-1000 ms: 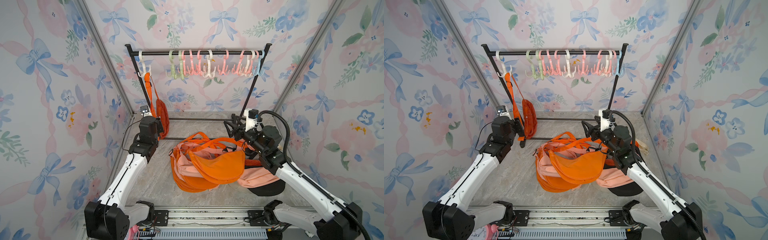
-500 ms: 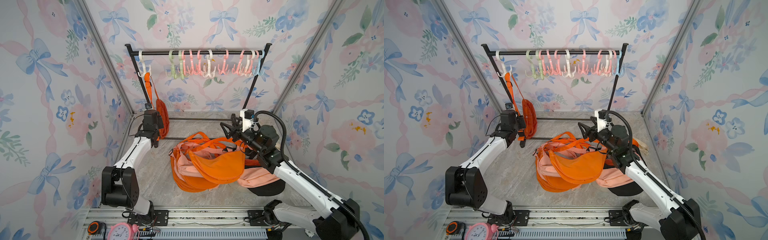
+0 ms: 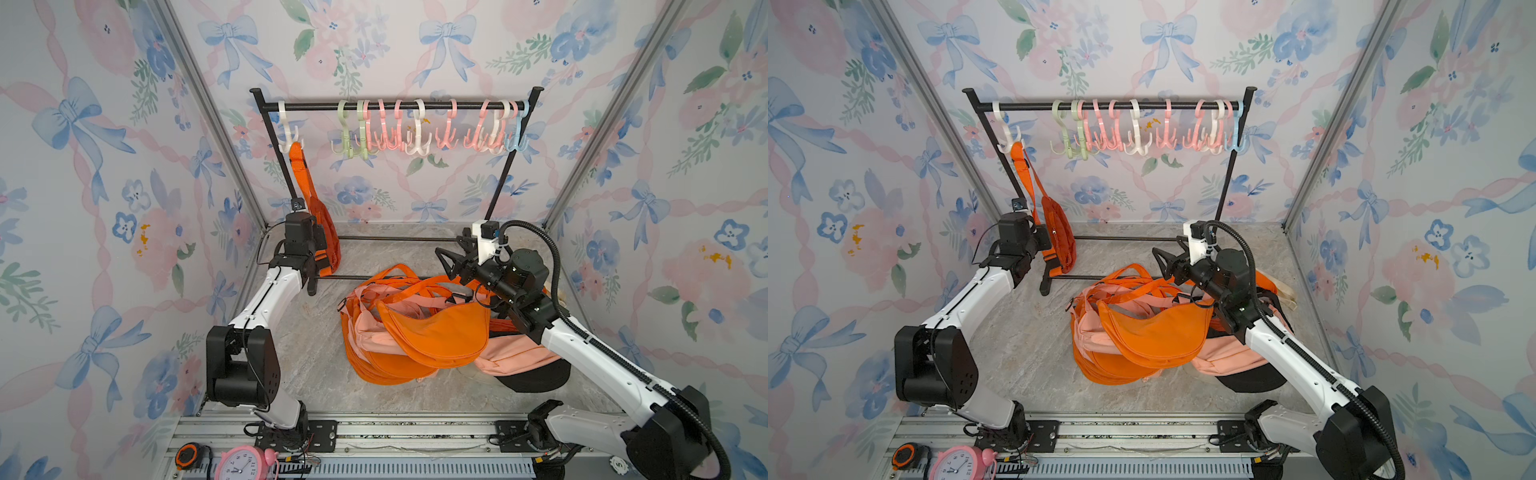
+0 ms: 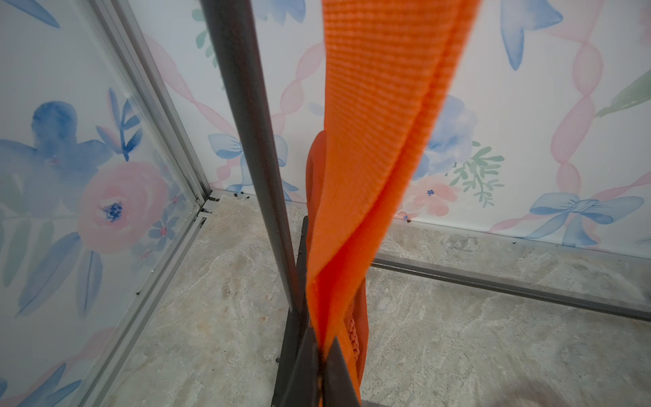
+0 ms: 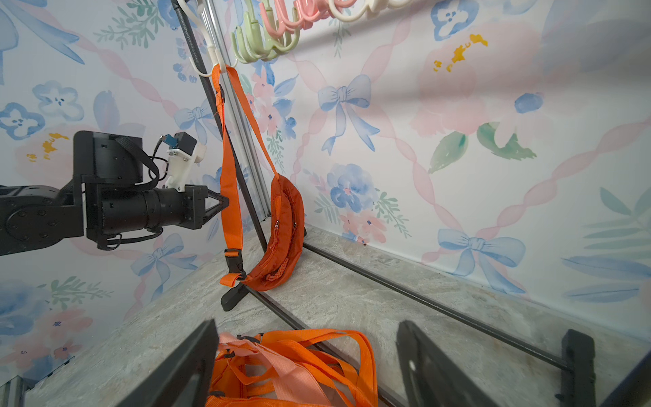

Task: Take the bag off the hook
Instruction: Pick up the bag from the hook.

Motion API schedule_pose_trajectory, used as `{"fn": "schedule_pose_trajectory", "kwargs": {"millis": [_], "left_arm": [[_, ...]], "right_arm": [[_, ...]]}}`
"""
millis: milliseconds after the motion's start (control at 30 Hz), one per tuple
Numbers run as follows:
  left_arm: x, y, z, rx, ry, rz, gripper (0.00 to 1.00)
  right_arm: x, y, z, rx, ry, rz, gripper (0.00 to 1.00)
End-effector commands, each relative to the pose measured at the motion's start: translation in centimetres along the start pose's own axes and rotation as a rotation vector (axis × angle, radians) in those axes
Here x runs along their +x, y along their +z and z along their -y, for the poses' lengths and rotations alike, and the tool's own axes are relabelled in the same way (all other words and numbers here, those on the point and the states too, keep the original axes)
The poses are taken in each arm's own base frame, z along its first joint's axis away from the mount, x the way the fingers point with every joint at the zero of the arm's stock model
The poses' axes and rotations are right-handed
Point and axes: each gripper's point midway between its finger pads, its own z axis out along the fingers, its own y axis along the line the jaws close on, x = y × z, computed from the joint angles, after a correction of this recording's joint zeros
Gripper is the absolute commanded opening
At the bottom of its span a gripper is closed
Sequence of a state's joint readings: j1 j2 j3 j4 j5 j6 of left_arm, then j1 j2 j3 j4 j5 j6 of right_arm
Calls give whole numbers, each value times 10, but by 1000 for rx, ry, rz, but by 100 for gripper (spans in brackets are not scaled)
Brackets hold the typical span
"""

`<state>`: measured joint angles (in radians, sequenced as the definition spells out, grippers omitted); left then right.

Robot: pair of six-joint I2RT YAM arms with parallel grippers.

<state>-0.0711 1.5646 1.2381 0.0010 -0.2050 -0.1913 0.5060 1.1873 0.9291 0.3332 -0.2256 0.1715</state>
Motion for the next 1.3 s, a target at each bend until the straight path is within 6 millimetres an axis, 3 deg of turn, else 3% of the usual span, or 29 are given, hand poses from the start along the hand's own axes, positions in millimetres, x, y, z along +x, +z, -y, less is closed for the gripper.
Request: {"fn": "schedule_pose_trajectory", "kwargs": {"millis": [0,133,300,533,733,967,1067,1167,1267], "left_arm": [[-25,-18,9,61,-19,56,0],[-39,-36,20,121,-31,84,0],[-66,-59,51,199,9,125,0],[-89,-83,123,318,112,148,0],[-93,-100,193,421,197,156,0],[-101,-115,263,495,296,176,0],[-104,-132,288,542,325,195,0],[-106,-148,298,572,342,208,0],[-108,-162,290,583,335,213,0]], "right_arm": [[-6,3,-8,-32,-2,22,81],[-6,9,-7,-36,3,12,81],[-6,20,-6,-54,31,9,81],[-13,33,-5,-70,52,18,81],[-19,37,-1,-64,42,17,81],[-27,26,29,-25,109,45,81],[-30,23,40,-8,108,40,81],[-33,25,48,-5,111,33,81],[-40,32,56,-5,106,39,81]]}}
